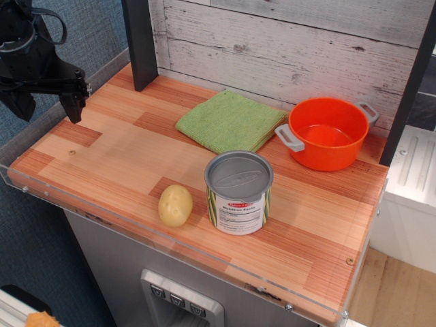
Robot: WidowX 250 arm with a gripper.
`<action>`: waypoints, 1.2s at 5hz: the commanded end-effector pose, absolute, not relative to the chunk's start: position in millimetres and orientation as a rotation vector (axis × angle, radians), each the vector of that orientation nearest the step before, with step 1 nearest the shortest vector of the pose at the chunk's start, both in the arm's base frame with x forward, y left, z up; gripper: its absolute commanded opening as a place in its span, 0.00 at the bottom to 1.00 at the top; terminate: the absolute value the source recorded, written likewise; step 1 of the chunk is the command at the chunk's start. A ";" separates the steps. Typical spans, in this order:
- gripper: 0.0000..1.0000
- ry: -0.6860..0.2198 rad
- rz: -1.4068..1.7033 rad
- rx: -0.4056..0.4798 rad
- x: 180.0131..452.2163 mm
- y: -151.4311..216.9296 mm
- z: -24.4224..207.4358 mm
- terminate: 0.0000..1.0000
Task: Put the pot on top of the cloth.
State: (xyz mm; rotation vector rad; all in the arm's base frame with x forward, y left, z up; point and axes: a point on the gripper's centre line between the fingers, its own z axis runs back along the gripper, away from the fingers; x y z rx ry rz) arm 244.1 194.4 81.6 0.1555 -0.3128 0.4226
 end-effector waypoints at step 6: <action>1.00 -0.515 0.086 -0.111 341.4 46.3 127.9 0.00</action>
